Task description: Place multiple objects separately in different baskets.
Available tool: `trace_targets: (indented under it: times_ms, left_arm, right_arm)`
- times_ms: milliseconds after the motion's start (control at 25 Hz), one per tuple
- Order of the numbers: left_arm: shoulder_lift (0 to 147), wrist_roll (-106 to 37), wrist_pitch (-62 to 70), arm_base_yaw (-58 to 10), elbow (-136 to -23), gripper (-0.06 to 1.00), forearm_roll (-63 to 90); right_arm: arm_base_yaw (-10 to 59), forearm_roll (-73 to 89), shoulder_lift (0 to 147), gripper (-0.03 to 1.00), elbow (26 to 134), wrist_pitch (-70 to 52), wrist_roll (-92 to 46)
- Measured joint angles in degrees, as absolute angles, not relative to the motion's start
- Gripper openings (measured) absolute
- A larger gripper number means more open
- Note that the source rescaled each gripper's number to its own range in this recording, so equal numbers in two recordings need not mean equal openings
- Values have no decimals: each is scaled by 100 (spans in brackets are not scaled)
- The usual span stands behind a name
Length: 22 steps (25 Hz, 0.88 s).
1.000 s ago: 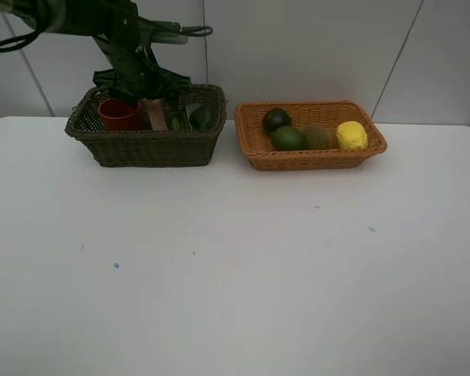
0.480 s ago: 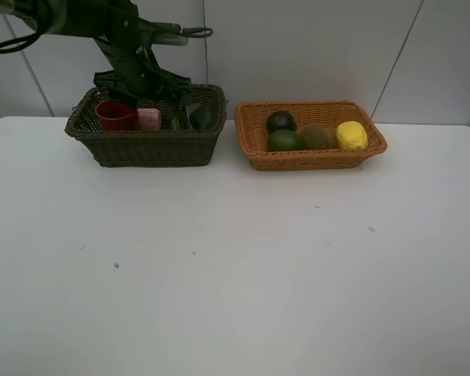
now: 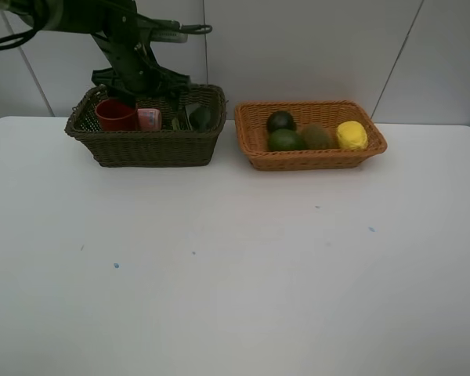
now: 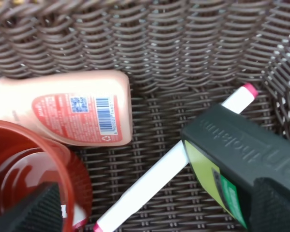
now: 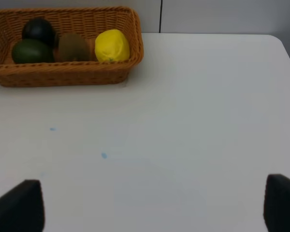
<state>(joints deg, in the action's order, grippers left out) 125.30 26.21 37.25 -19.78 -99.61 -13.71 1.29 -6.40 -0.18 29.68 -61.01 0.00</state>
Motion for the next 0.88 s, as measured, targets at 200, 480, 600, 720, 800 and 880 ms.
trace_targets:
  times_ms: [200, 480, 600, 720, 800, 880]
  left_arm:
    - [11758, 2615, 4030, -1978, -9961, 100, -1366]
    - [10139, 2469, 4940, -2092, -9961, 100, -1608]
    - [9325, 2337, 5137, -2231, -9750, 100, -1920]
    - [8401, 2281, 5090, -2300, -9233, 100, -2257]
    - [7688, 2258, 5038, -2300, -8757, 100, -2407]
    - [7029, 2236, 4999, -2300, -8160, 100, -2503]
  right_arm:
    - [129, -640, -18, 99, 2968, -6101, 0]
    - [129, -640, -18, 99, 2968, -6101, 0]
    - [129, -640, -18, 99, 2968, -6101, 0]
    - [129, -640, -18, 99, 2968, -6101, 0]
    - [129, -640, -18, 99, 2968, -6101, 0]
    - [129, -640, -18, 99, 2968, -6101, 0]
